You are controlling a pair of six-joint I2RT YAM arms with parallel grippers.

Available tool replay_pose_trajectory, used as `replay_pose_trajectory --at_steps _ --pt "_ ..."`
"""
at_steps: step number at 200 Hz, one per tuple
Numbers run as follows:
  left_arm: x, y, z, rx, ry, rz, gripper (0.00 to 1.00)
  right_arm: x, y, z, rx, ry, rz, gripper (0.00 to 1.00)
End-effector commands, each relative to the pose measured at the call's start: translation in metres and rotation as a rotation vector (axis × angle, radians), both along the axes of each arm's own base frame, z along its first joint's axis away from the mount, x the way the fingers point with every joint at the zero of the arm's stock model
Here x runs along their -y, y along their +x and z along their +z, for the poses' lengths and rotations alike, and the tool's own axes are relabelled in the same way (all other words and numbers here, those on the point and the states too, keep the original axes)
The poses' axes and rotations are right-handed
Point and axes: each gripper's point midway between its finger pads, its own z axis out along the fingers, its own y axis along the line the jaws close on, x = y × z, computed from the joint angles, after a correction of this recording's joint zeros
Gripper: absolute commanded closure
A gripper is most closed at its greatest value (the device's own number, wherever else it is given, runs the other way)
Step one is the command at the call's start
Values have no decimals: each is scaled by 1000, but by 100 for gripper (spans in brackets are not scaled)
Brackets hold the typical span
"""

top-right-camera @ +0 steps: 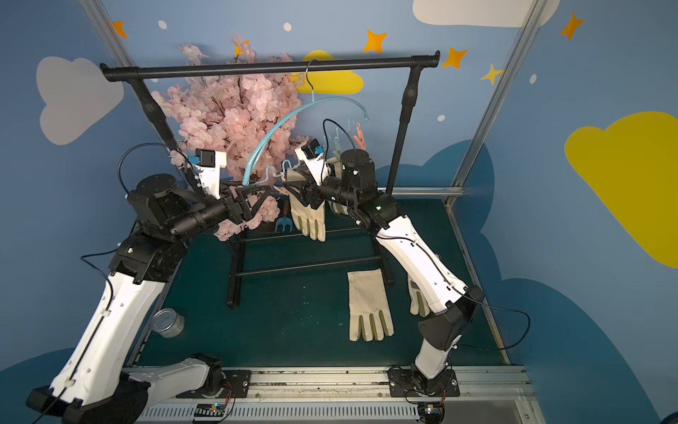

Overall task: Clip the gloves onto a hanger to dry
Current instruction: Open the clamp at the hanger.

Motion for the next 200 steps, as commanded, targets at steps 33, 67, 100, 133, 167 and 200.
replay_pose_trajectory --at_steps 33,67,100,133,167,200 --pt "-6 1 31 118 29 37 36 0 -7 3 5 -9 10 40" --pt "-5 1 35 126 24 33 52 -1 -15 2 -6 -16 37 39" --pt "-4 2 32 118 24 25 70 -4 -27 5 -10 -13 66 39" --pt "-3 0 33 119 19 19 71 -11 -37 6 -5 -22 95 37" --pt "-3 -1 34 120 14 17 71 -18 -26 0 2 -65 45 36" --pt "-2 -3 34 118 11 9 71 -21 -20 -5 -1 -81 28 36"
